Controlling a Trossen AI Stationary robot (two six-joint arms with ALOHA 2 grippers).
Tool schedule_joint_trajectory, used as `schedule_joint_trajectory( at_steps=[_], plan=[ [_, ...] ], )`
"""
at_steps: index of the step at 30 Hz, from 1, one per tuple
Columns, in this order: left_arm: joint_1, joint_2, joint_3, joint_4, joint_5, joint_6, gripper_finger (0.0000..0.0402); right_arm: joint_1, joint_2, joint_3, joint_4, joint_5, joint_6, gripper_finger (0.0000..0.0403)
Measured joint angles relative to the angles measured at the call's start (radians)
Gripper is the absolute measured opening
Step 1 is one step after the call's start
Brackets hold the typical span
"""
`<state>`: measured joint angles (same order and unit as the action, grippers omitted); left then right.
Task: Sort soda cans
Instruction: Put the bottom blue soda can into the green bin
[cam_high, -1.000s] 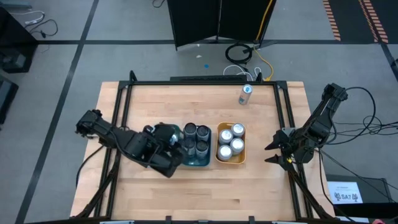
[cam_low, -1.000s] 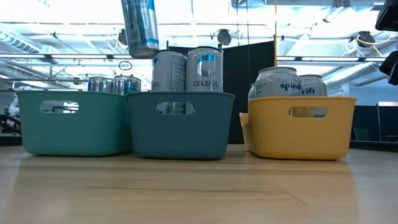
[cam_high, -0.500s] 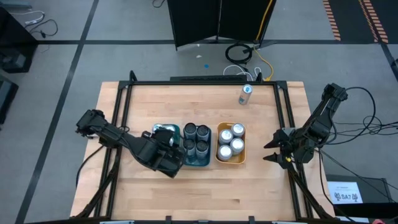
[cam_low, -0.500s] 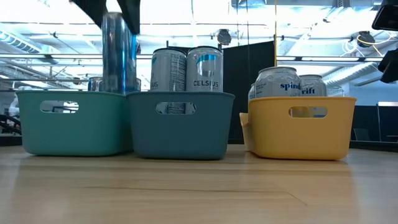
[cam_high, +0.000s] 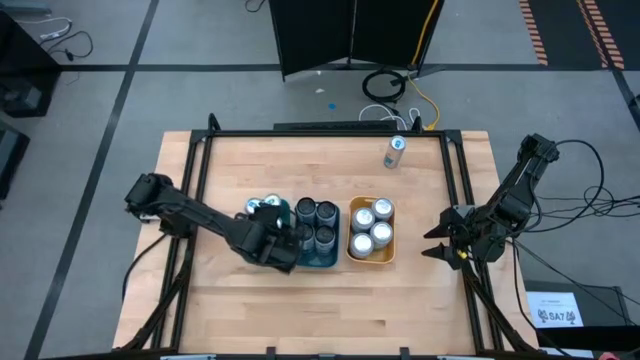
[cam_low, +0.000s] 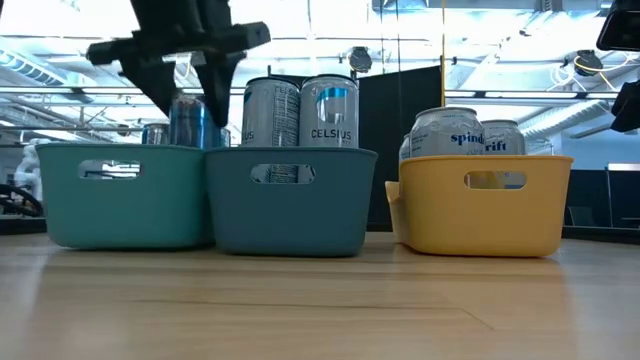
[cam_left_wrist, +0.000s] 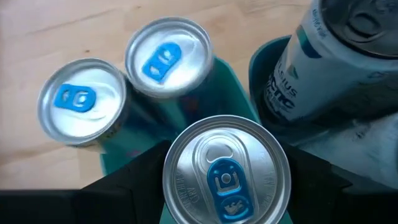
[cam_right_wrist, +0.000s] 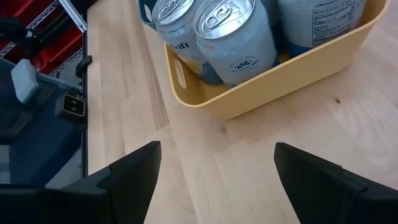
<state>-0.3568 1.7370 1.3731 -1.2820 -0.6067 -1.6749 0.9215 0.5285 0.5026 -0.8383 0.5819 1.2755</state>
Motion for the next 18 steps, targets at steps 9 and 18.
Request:
schedule_joint_trajectory(
  at_steps=[9,18],
  plan=[
    [0.039,0.0,-0.029,0.082,0.003,0.043,0.0261,0.0,0.0,0.0,0.0,-0.001,0.0,0.0306],
    [0.063,0.0,-0.029,0.093,-0.003,0.059,0.0282,0.0,0.0,0.0,0.002,-0.001,0.023,0.0306]
  ],
)
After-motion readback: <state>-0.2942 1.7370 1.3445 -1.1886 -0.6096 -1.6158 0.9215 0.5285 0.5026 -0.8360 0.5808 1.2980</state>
